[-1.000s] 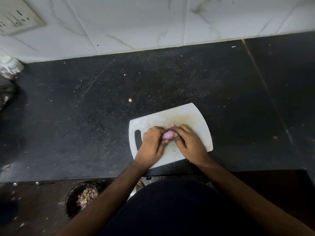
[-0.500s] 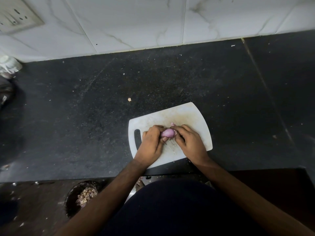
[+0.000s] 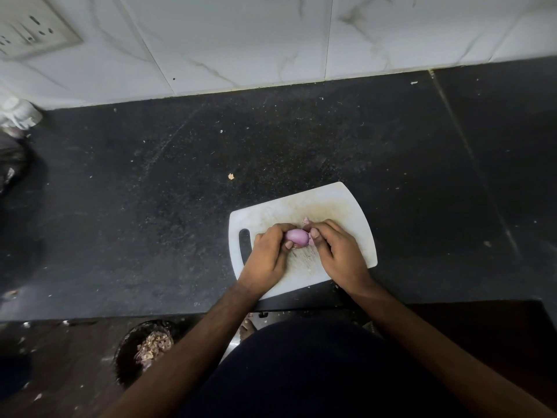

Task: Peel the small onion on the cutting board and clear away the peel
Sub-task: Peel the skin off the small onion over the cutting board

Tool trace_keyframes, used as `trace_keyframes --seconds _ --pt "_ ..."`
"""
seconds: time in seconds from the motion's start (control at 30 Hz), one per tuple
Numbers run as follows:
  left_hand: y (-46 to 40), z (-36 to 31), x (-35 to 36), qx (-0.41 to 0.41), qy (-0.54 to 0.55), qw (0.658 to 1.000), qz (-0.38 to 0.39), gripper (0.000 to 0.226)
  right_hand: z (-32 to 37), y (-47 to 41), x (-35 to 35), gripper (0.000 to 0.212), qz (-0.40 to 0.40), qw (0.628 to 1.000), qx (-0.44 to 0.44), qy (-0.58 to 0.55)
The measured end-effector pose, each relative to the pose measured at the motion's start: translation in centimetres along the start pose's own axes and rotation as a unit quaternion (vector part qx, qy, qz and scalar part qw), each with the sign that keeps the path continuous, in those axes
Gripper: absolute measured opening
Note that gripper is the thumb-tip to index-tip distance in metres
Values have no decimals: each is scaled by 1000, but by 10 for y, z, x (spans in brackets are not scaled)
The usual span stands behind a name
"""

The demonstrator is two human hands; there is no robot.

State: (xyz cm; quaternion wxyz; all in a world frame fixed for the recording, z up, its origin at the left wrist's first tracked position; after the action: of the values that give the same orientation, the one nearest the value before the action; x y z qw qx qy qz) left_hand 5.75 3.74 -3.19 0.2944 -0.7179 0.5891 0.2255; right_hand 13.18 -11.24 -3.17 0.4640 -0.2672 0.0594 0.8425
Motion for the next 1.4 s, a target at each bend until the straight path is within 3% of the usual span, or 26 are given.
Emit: trace_keyframes --seconds 0.1,0.43,0.8,1.4 --pt "0 1 0 3 -2 1000 0 22 4 1 6 40 42 998 -22 32" --pt "-3 2 -2 18 9 1000 9 24 -3 -4 1 29 28 998 -1 -57" --pt "-5 0 -2 44 6 999 30 25 -1 -1 5 30 6 997 9 79" --pt "-1 1 5 69 -33 996 49 27 -1 -7 1 24 -61 994 65 70"
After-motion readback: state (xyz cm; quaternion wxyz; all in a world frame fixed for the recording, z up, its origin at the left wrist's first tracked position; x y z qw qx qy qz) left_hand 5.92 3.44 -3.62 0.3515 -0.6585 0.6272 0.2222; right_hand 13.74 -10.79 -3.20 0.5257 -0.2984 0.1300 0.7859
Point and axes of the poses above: each hand's wrist, its own y-axis away from the middle knuckle, its own x-axis out of the palm, z = x × y, the point moved 6 cm from there along -y, towards the middle knuckle, and after that the axes turned 5 degrees about -y, right-handed, at the moved point
